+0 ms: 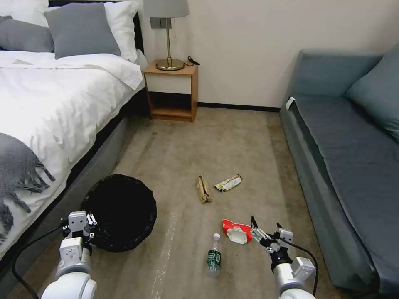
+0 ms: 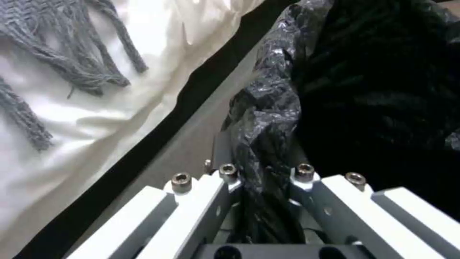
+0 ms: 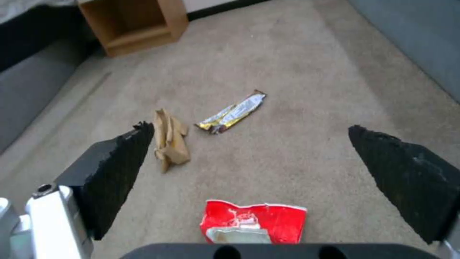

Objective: Pick up the trash bin, then pick up the garbage on the floor and place it into the trash bin.

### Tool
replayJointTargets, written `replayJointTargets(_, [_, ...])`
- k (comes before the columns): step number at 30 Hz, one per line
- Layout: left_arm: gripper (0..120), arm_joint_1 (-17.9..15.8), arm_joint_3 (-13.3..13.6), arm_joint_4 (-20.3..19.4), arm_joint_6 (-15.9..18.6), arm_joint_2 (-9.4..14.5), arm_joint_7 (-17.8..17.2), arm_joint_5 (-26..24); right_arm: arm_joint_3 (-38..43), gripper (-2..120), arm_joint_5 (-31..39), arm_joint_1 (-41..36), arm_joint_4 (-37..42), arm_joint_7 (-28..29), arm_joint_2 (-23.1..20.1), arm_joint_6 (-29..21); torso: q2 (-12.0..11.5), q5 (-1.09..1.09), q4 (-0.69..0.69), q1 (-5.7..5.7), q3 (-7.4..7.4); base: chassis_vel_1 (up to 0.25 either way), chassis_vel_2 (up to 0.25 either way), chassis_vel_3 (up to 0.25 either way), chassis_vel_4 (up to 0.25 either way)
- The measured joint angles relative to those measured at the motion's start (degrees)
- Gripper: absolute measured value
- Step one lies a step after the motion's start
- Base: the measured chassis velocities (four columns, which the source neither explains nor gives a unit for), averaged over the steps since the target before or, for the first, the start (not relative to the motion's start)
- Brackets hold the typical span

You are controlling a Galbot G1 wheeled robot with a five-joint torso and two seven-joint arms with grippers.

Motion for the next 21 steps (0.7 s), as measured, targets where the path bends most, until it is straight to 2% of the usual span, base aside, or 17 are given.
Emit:
replayJointTargets(10, [4,0.7,-1.0,-1.5,-0.4,-0.2,0.7,-0.3,-1.9,100,0.0,3.6,-1.5,-0.4,-4.3,-3.5,0.0,0.0,0.0,0.0,0.0,0.0,0.0,0.0,0.0])
replayJointTargets(16, [4,-1.0,0.9,-0.7,-0.4,0.7,1.9,0.3,-2.1,100,2.8,6.6,-2.4,-1.6,-7.7,-7.6,0.0,0.0,-0.02,0.0,0.0,0.0,0.0,0.0,0.0])
replayJointTargets(19, [4,-1.0,1.2,-0.8,-0.4,0.5,2.2,0.6,-2.7,100,3.9,8.1,-3.2,-2.0,-8.9,-9.1,0.0,0.0,-0.01,0.0,0.0,0.0,0.0,0.0,0.0])
replayJointTargets(21, [4,-0.7,1.2,-1.4,-0.2,0.1,2.4,1.1,-4.8,100,5.7,10.7,-4.9,-2.6,-11.0,-11.9,0.0,0.01,0.0,0.0,0.0,0.0,0.0,0.0,0.0])
